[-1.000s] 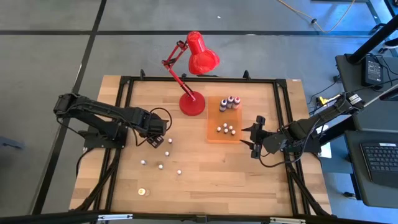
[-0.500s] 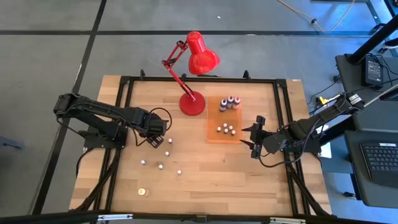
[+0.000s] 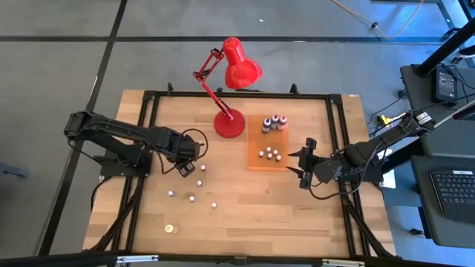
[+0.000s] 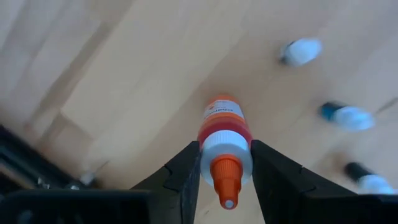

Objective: Pick & Place food coloring
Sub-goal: Put the large orange food coloring bottle into the orange bin

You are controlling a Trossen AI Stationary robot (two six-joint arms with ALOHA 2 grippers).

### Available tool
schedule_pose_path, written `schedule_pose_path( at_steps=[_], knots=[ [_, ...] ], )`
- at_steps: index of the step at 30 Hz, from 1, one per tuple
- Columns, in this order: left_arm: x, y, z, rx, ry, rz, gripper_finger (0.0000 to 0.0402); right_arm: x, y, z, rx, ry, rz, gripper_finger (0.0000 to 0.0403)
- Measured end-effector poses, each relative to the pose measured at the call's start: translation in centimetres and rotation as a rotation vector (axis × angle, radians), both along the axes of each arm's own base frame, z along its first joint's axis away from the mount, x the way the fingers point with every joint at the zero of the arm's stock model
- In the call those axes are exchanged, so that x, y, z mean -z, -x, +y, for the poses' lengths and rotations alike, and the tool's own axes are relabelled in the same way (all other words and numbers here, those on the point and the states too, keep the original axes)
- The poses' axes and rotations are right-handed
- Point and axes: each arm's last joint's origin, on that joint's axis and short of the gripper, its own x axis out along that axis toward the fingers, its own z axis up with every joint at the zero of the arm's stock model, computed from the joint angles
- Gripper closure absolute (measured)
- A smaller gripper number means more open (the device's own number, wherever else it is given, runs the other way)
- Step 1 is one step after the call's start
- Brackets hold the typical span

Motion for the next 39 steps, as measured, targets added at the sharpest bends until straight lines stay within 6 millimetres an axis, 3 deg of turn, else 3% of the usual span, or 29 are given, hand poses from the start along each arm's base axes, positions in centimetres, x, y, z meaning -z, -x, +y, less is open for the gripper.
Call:
schedule_pose_path(
  at_steps=[10, 15, 19, 27, 35, 39],
  knots=[
    [-6.5, -3.1, 0.0, 0.149, -0.112, -0.301, 0.0281, 0.0, 0.0, 0.0, -0.007, 0.01, 0.003, 0.0182],
    [-7.7, -6.4, -0.4, 0.299, -0.109, -0.411, 0.0282, 0.0, 0.0, 0.0, -0.012, 0.017, 0.005, 0.0182],
    [-6.9, -9.9, -0.7, 0.416, -0.097, -0.364, 0.0282, 0.0, 0.0, 0.0, -0.012, 0.016, 0.005, 0.0182],
    [-3.3, -16.0, -1.4, 0.597, -0.042, -0.257, 0.028, 0.0, 0.0, 0.0, -0.011, 0.015, 0.004, 0.0182],
    [0.1, -18.3, -1.6, 0.632, -0.008, -0.121, 0.0277, 0.0, 0.0, 0.0, -0.011, 0.015, 0.005, 0.0182],
    [0.6, -18.6, -1.6, 0.635, 0.008, -0.113, 0.0269, 0.0, 0.0, 0.0, -0.011, 0.015, 0.004, 0.0182]
  ],
)
